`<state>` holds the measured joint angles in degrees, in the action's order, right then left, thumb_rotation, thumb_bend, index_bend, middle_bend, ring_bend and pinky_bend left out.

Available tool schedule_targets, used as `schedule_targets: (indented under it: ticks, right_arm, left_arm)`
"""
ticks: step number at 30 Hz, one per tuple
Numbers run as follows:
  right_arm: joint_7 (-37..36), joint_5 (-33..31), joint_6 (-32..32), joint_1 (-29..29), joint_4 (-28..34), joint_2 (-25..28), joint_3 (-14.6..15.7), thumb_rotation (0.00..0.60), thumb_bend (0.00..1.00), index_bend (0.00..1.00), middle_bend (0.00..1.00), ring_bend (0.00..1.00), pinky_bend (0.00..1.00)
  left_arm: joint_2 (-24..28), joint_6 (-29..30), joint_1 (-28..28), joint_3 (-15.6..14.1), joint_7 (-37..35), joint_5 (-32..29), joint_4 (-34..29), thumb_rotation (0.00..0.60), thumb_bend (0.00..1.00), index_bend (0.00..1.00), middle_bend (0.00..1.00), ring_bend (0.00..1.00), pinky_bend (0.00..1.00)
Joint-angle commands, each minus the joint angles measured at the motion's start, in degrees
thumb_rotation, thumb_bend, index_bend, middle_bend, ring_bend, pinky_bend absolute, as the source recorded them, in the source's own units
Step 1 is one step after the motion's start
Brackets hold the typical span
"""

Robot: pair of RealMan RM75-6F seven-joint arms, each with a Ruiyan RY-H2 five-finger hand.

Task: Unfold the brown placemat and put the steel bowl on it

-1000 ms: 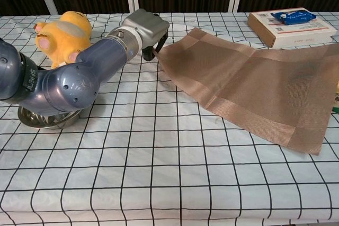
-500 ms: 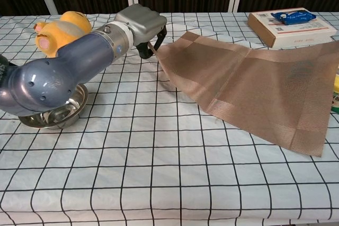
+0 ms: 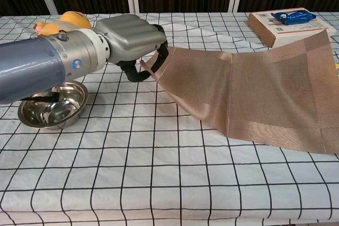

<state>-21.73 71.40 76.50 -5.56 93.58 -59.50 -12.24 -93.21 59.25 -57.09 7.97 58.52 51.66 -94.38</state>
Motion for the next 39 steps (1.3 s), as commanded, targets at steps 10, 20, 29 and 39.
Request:
schedule_targets:
  ticks: [10,20,29,39]
  right_arm:
    - [-0.09,0.07,0.05,0.04,-0.06,-0.02,-0.04,0.6,0.11,0.0,0.0,0.01,0.19]
    - [-0.21,0.11,-0.05,0.05,-0.06,0.02,-0.04,0.6,0.11,0.0,0.0,0.01,0.19]
    - [-0.12,0.25,-0.14,0.02,-0.02,-0.01,0.04,0.6,0.11,0.0,0.0,0.01,0.19]
    - [-0.3,0.13,-0.17,0.04,-0.06,0.03,-0.06,0.6,0.11,0.0,0.0,0.01,0.19]
  left_arm:
    - [7.87,5.03,3.16,-8.56,6.3,0.48,-15.99,0.6,0.43,0.66,0.27,0.08,0.18]
    - [11.03,7.69,5.6,-12.48,5.99,2.54,-21.54,0.6,0.43,0.67,0.28,0.08,0.18]
    - [12.15,8.69,7.46,-15.39,5.53,4.48,-24.66,0.6,0.43,0.66,0.28,0.08,0.18]
    - [13.92,9.09,8.45,-17.76,6.52,5.88,-26.79,0.6,0.43,0.66,0.28,0.08,0.18]
